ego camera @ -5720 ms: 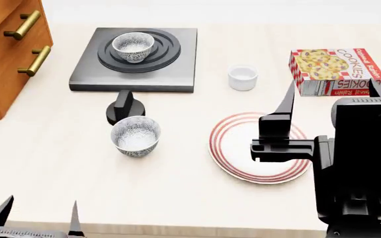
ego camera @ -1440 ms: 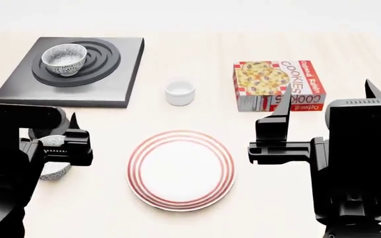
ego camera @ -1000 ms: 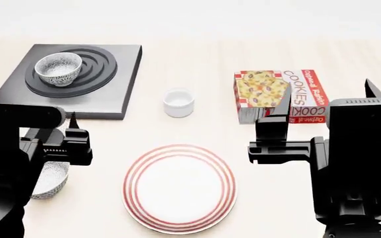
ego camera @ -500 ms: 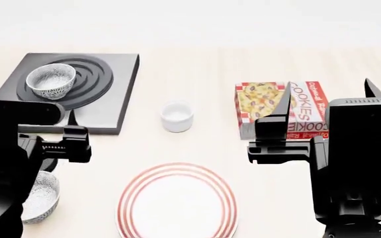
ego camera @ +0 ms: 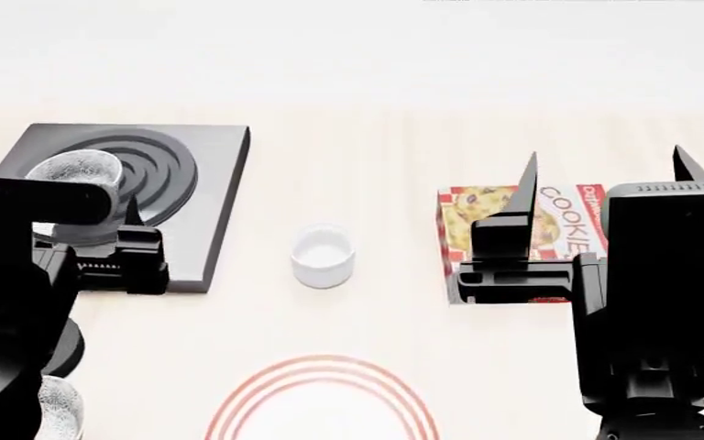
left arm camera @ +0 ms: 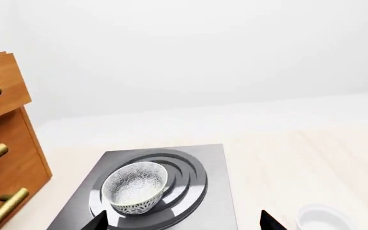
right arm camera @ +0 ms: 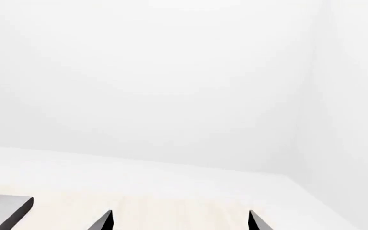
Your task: Pick the akita bowl on the stove and place it on the plate.
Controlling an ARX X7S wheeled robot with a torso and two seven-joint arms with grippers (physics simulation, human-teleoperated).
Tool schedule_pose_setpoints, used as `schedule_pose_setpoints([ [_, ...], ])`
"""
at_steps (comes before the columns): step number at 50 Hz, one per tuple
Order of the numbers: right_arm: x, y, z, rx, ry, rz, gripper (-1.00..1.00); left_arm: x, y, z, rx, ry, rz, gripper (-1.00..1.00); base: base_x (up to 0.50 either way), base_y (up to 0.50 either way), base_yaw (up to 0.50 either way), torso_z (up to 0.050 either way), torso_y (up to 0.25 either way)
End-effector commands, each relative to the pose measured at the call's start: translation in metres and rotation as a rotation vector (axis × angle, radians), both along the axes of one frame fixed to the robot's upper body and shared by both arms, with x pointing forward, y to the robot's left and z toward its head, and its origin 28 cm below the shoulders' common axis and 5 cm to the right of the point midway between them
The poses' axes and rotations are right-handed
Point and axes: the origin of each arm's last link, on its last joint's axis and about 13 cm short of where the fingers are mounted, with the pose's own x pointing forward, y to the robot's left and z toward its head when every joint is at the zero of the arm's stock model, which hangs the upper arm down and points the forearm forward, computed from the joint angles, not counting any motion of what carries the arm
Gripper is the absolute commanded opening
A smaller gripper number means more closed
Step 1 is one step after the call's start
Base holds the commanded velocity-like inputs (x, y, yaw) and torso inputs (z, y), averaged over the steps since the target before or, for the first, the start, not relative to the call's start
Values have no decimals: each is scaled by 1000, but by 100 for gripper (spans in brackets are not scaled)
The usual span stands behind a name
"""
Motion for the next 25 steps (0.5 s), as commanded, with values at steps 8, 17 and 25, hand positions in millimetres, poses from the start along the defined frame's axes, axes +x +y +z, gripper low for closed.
schedule_pose_setpoints([
  [8,0,-1,1,15,-5,-5,100,2,-1,4,-54,-1,-26,100,235,0,0,0,0],
  [17,0,-1,1,14,-5,-3,100,2,-2,4,-54,-1,-27,100,234,0,0,0,1],
  [25,0,-1,1,14,-4,-4,100,2,-1,4,-53,-2,-26,100,237,0,0,0,0],
])
